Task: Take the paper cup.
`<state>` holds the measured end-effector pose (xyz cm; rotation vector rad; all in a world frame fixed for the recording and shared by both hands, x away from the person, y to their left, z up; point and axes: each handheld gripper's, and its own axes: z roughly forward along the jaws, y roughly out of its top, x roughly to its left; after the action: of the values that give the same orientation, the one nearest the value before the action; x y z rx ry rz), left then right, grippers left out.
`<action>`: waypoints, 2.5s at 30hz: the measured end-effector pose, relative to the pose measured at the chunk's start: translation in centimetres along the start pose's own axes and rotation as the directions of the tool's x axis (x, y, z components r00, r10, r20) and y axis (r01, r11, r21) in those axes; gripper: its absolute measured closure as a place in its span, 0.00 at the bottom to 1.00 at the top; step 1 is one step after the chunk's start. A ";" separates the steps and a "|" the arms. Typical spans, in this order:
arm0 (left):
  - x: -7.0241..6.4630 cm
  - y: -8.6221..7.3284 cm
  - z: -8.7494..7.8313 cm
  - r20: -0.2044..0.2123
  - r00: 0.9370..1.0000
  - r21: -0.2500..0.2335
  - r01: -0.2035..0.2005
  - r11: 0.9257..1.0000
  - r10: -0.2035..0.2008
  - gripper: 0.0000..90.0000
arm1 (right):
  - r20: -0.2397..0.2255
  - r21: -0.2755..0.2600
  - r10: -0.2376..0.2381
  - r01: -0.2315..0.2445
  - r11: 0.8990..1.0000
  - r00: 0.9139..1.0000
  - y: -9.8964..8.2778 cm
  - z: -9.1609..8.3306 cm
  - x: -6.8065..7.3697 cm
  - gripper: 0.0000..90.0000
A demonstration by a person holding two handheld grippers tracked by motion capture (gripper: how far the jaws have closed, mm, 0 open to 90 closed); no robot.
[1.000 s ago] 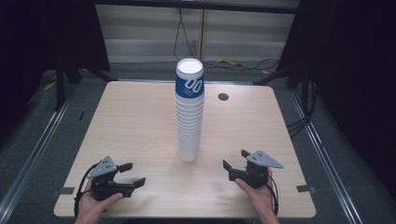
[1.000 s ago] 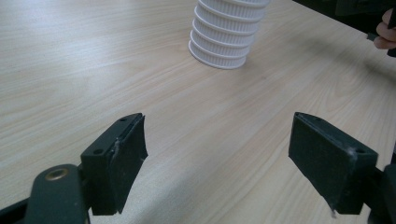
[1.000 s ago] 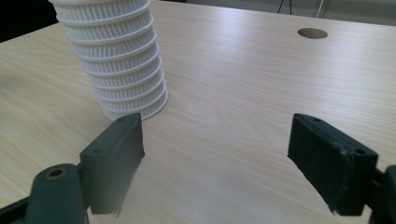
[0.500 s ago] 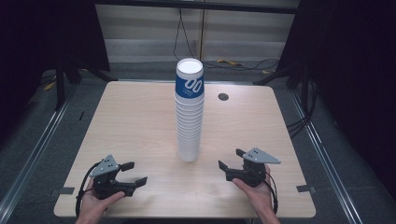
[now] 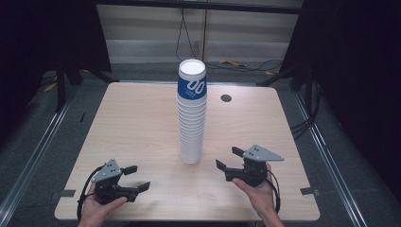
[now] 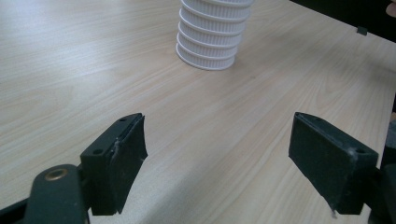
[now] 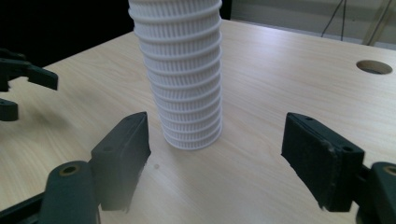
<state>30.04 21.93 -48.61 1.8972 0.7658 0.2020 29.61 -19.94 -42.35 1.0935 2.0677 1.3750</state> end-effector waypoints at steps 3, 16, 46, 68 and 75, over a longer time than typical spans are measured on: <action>0.1 0.0 0.2 -0.005 1.000 0.004 0.001 1.000 -0.001 0.21 | -0.018 0.002 -0.005 0.005 1.000 1.000 0.8 0.1 -0.1 0.29; -0.3 0.0 0.6 0.015 1.000 0.014 -0.013 1.000 0.013 0.21 | -0.082 -0.023 -0.020 0.019 1.000 0.996 3.9 0.4 0.3 0.23; -0.7 0.1 1.5 0.027 1.000 0.018 -0.011 1.000 0.010 0.20 | -0.169 -0.166 -0.126 0.098 0.981 0.978 14.2 0.1 1.4 0.19; -0.9 0.1 1.6 0.039 0.999 0.024 -0.022 0.999 0.021 0.20 | -0.177 -0.234 -0.124 0.081 0.969 0.976 20.2 1.2 1.4 0.16; -0.9 0.1 1.7 0.046 0.999 0.031 -0.021 0.999 0.019 0.21 | -0.195 -0.241 -0.123 0.074 0.968 0.973 21.5 2.0 1.6 0.16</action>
<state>30.17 20.11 -49.08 1.9330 0.7228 0.1594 38.12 -13.20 -23.65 0.7667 2.0057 1.6928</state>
